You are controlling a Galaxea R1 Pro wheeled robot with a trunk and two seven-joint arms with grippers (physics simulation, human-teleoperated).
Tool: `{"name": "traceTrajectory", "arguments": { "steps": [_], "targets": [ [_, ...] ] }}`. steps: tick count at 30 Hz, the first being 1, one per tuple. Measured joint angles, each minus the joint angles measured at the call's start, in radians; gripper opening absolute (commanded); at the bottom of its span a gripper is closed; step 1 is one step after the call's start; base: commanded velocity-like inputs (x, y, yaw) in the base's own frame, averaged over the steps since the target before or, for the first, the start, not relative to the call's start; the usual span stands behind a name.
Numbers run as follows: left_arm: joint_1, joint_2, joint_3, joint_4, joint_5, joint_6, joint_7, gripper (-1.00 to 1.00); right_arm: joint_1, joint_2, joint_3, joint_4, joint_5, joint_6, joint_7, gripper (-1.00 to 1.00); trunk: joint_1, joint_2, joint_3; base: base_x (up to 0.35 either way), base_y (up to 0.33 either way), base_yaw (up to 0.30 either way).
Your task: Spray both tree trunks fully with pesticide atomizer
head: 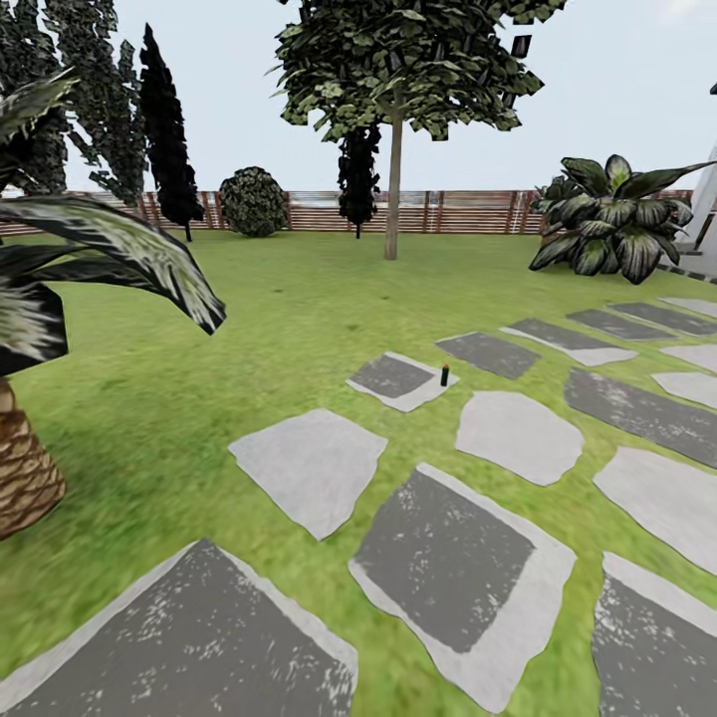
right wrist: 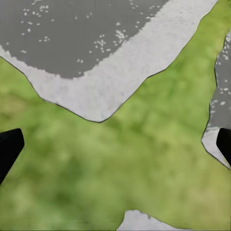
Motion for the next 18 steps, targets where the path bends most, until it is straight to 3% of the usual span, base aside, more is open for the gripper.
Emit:
{"name": "traceTrajectory", "arguments": {
  "steps": [18],
  "targets": [
    [0.000, 0.000, 0.000, 0.000, -0.001, 0.000, 0.000, 1.00, 0.000, 0.000, 0.002, 0.000, 0.000, 0.000, 0.000, 1.00, 0.000, 0.000, 0.000, 0.339, 0.000, 0.000]
  ]
}}
